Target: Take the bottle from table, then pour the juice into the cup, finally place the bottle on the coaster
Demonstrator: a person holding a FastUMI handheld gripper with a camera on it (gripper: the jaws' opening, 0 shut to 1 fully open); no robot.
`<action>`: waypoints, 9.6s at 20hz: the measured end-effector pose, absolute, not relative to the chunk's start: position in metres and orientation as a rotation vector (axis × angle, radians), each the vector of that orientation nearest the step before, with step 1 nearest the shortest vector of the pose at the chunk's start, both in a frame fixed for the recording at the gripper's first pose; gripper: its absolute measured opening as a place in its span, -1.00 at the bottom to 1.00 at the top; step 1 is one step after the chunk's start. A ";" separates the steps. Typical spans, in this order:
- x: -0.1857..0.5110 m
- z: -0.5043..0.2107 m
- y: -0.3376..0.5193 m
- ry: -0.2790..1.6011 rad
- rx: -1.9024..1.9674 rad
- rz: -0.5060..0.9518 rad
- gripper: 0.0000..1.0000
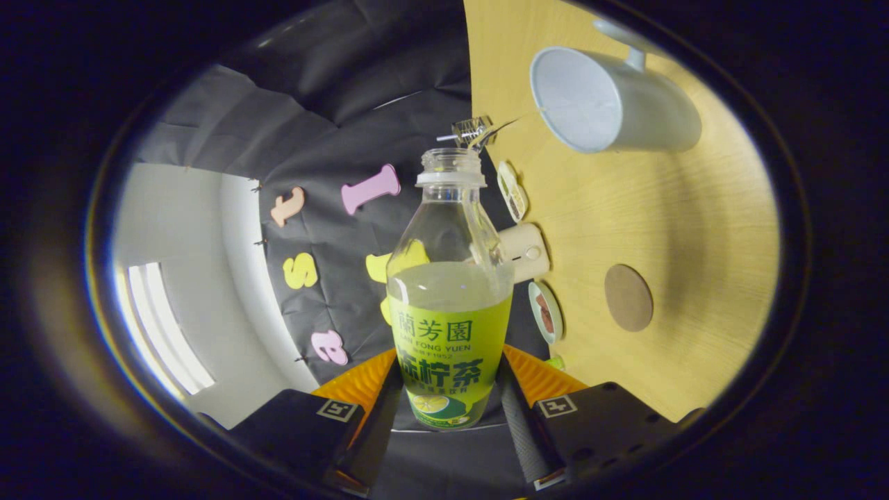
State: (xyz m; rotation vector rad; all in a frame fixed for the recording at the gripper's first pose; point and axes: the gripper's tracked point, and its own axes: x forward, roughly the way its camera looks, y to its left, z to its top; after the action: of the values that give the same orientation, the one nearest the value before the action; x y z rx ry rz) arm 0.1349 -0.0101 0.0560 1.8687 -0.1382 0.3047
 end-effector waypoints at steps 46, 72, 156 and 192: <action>0.138 0.110 -0.044 -0.355 2.132 0.431 0.57; 0.140 0.089 -0.036 -0.276 1.951 0.346 0.57; 0.175 -0.036 0.016 0.265 -0.030 -0.157 0.97; 0.002 0.017 0.023 0.004 0.023 -0.118 1.00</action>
State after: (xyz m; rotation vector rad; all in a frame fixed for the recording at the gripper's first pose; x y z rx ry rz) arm 0.0018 0.0231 0.0168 0.0232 0.0038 -0.1184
